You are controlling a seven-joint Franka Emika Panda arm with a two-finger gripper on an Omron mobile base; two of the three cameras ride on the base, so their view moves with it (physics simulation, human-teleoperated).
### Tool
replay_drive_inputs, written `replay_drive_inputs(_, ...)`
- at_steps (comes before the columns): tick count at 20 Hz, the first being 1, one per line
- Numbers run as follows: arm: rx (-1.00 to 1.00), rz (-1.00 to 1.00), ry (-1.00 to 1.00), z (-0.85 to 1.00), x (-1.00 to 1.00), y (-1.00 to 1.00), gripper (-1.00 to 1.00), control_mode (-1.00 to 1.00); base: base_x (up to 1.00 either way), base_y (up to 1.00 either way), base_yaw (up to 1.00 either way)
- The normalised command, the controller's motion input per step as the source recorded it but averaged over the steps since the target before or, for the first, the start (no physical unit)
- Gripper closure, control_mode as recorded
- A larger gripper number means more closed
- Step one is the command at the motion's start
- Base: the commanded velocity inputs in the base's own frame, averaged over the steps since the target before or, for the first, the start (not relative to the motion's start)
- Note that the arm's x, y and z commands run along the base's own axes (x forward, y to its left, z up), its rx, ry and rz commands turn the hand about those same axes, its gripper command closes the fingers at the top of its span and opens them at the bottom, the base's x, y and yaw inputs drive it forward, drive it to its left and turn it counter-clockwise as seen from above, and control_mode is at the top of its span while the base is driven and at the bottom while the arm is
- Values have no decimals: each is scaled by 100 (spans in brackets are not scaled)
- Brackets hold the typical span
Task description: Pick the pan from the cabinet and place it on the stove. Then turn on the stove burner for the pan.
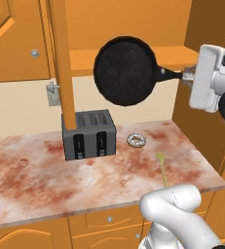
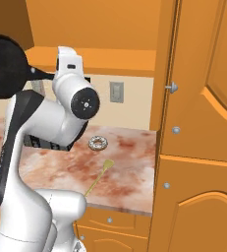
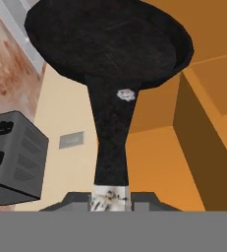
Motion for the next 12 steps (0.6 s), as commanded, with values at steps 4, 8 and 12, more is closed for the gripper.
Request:
replay_drive_inputs(4,0,-4,0,0,-37,-1,100,-100,0,0,0)
replay_drive_inputs(8,0,-4,0,0,-39,-4,100,-100,0,0,0)
replay_drive_inputs(12,0,-4,0,-2,-31,-6,100,-100,0,0,0)
